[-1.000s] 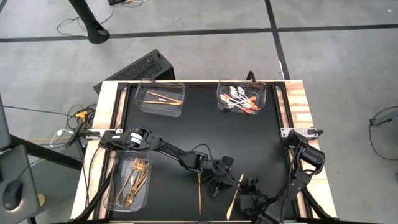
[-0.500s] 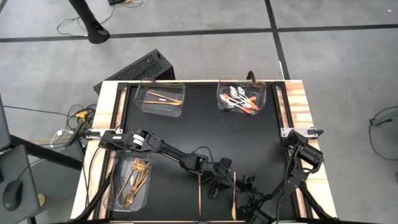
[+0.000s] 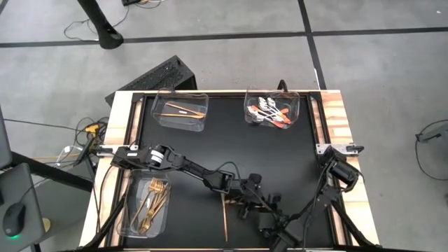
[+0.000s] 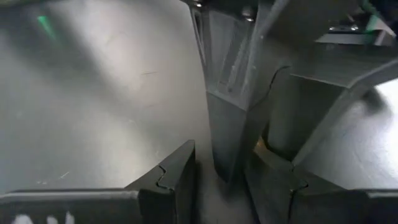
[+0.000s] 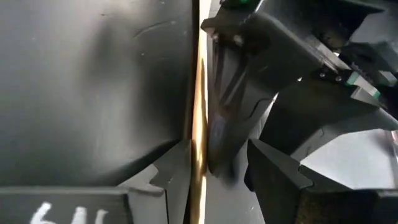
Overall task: Sort silverware by color (type)
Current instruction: Put the gold table knife into the top left transparent bin
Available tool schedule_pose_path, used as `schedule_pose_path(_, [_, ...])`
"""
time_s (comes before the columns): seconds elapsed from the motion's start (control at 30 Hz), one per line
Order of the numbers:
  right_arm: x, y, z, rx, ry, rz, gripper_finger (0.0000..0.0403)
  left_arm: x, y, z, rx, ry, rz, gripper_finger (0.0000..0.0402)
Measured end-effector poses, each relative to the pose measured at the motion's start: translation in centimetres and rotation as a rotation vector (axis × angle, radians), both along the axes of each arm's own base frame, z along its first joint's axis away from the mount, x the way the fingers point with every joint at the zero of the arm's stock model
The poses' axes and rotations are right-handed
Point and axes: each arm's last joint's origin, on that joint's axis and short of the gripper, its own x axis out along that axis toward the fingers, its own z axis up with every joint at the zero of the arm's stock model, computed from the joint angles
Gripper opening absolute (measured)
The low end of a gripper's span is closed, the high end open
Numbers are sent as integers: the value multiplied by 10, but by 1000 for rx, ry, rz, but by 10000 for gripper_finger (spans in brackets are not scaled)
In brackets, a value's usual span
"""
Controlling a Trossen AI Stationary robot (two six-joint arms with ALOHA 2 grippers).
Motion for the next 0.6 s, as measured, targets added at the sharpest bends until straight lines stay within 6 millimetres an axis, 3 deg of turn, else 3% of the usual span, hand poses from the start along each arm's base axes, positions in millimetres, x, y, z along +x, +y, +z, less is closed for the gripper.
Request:
schedule_pose_path(0.37, [4, -6, -1, 39, 21, -53, 180, -5, 2, 5, 62, 56, 74, 123])
schedule_pose_path(0.6, [3, -5, -2, 64, 22, -71, 180, -14, 4, 34, 79, 93, 80, 123])
